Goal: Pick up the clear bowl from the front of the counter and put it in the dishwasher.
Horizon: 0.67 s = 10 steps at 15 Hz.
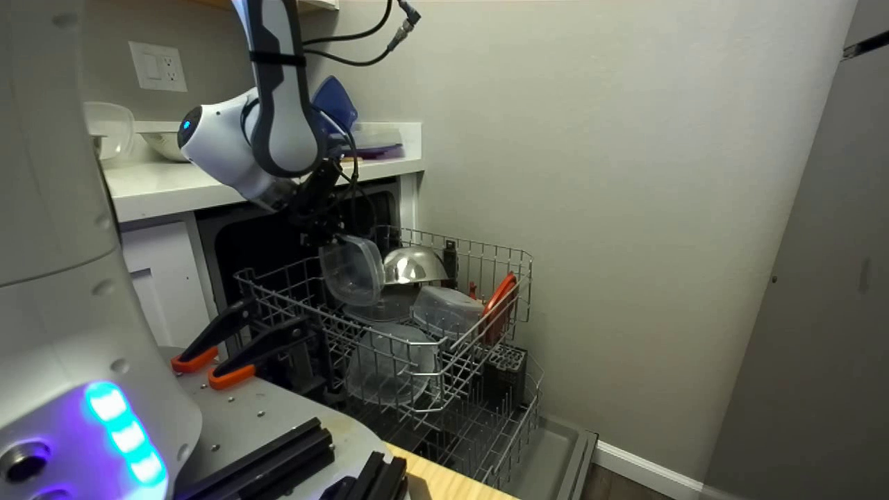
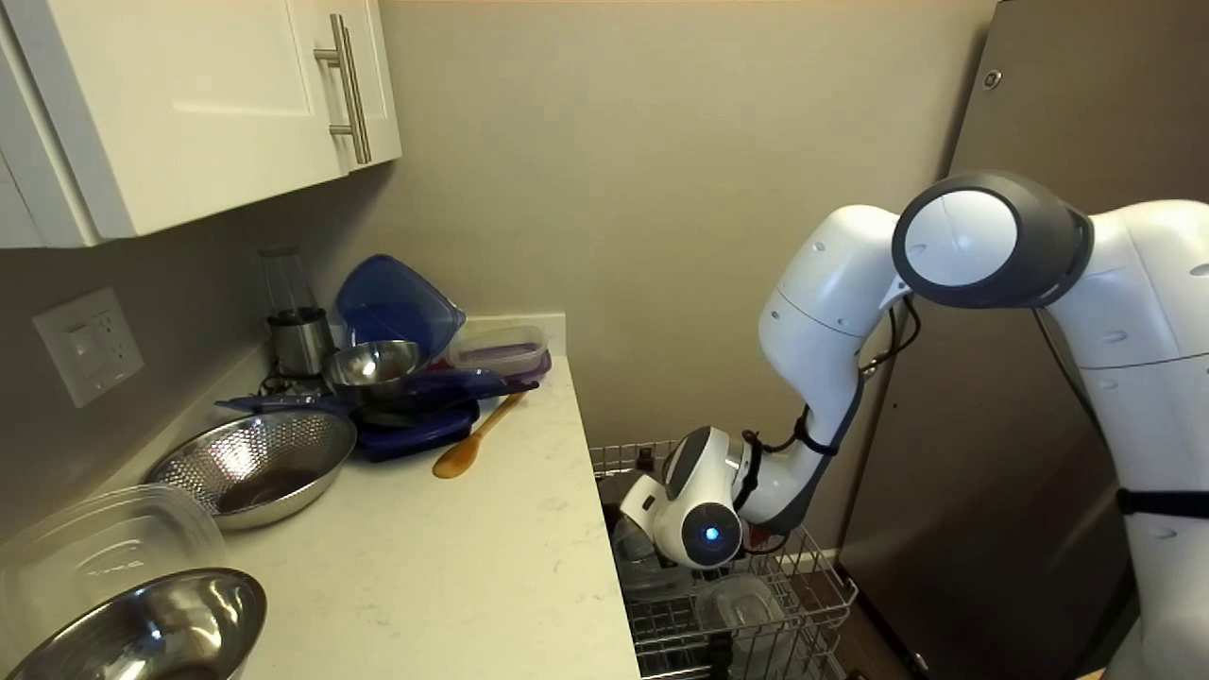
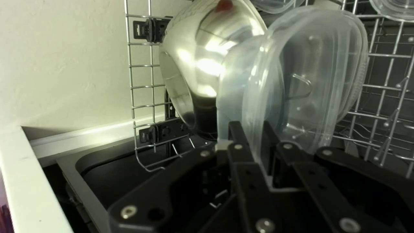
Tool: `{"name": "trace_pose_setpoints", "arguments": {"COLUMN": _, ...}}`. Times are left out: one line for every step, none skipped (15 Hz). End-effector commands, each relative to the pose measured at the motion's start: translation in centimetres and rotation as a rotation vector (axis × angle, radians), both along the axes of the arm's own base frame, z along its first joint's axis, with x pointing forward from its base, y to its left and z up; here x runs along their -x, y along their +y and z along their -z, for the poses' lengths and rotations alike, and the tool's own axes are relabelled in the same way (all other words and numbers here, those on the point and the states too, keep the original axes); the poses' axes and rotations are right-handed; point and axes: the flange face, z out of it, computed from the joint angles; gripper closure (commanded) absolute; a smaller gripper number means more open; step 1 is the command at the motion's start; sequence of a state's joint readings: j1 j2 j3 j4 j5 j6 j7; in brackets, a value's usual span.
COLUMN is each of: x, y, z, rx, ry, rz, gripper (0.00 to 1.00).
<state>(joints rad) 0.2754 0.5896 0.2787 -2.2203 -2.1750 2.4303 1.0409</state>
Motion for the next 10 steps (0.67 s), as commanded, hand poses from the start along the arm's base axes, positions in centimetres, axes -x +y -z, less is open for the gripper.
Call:
{"name": "trace_pose_setpoints", "arguments": {"x": 1.8, "y": 0.0, "z": 0.8, "rx": -0.042, "ry": 0.058, "rz": -0.042, "gripper": 0.96}}
{"name": "trace_pose_setpoints", "arguments": {"x": 2.2, "y": 0.0, "z": 0.9, "rx": -0.050, "ry": 0.078, "rz": -0.053, "gripper": 0.96}}
{"name": "trace_pose_setpoints", "arguments": {"x": 2.6, "y": 0.0, "z": 0.9, "rx": -0.057, "ry": 0.098, "rz": -0.057, "gripper": 0.96}}
{"name": "trace_pose_setpoints", "arguments": {"x": 2.9, "y": -0.1, "z": 0.9, "rx": -0.065, "ry": 0.121, "rz": -0.061, "gripper": 0.96}}
{"name": "trace_pose_setpoints", "arguments": {"x": 3.2, "y": -0.3, "z": 1.0, "rx": -0.071, "ry": 0.148, "rz": -0.060, "gripper": 0.96}}
{"name": "trace_pose_setpoints", "arguments": {"x": 3.4, "y": -0.5, "z": 1.1, "rx": -0.070, "ry": 0.168, "rz": -0.056, "gripper": 0.96}}
{"name": "trace_pose_setpoints", "arguments": {"x": 3.5, "y": -0.8, "z": 1.2, "rx": -0.070, "ry": 0.186, "rz": -0.051, "gripper": 0.96}}
{"name": "trace_pose_setpoints", "arguments": {"x": 3.6, "y": -1.0, "z": 1.2, "rx": -0.075, "ry": 0.201, "rz": -0.052, "gripper": 0.96}}
{"name": "trace_pose_setpoints", "arguments": {"x": 3.8, "y": -1.3, "z": 1.3, "rx": -0.075, "ry": 0.214, "rz": -0.051, "gripper": 0.96}}
{"name": "trace_pose_setpoints", "arguments": {"x": 4.0, "y": -1.4, "z": 1.4, "rx": -0.073, "ry": 0.228, "rz": -0.058, "gripper": 0.96}}
